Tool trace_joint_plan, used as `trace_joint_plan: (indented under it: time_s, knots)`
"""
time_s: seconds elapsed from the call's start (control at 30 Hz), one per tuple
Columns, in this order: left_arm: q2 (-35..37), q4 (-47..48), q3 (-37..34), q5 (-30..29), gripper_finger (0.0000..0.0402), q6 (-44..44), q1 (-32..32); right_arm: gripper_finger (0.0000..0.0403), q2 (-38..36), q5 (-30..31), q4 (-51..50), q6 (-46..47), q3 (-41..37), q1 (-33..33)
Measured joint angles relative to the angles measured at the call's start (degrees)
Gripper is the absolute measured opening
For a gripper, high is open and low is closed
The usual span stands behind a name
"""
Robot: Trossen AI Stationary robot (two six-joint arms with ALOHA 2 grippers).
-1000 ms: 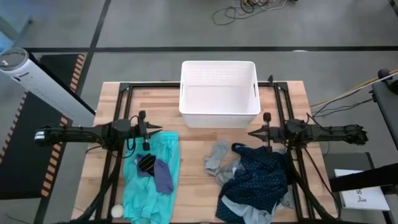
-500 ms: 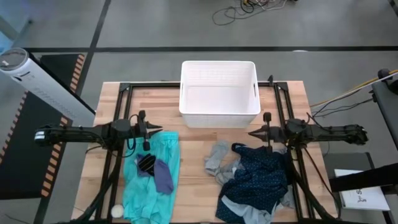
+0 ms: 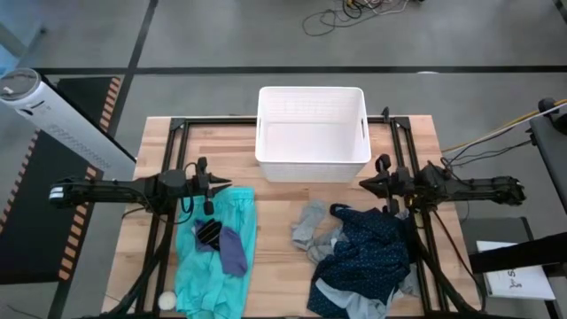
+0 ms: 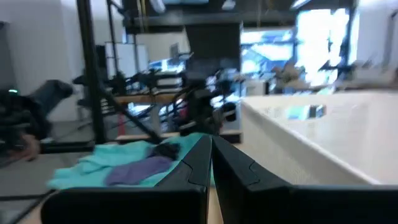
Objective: Sort clothes
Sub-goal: Put the gray sock into the laundry bin
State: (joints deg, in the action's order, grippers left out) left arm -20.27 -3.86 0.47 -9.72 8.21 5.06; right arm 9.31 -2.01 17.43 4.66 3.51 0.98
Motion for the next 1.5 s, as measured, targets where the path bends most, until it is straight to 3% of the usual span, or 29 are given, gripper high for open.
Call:
trace_joint_plan:
  time_s: [0.13,0.3,0.5,0.77,1.07,1.5]
  knots:
    - [0.00,0.02,0.00,0.00,0.0037,0.00,0.00,0.0000,7.25,0.04,-1.62,3.56,4.74,-1.15]
    - [0.00,-0.07,0.00,0.00,0.0037,0.00,0.00,0.0015,22.21,0.03,-5.98,4.49,13.02,-4.21]
    - [0.00,-0.10,0.00,0.00,0.0037,0.00,0.02,0.0068,40.51,0.05,-14.15,1.76,26.97,-9.80]
    - [0.00,-0.28,0.00,0.00,0.0037,0.00,0.00,0.0137,58.75,0.53,-25.58,1.23,42.29,-15.04]
    - [-0.02,-1.25,0.00,0.00,0.0037,-1.43,0.00,0.0174,73.43,0.60,-27.30,3.23,48.10,-15.71]
    - [-0.98,-5.61,0.00,0.07,0.0037,-1.70,0.01,0.0179,93.61,-2.51,-27.53,7.33,57.50,-15.58]
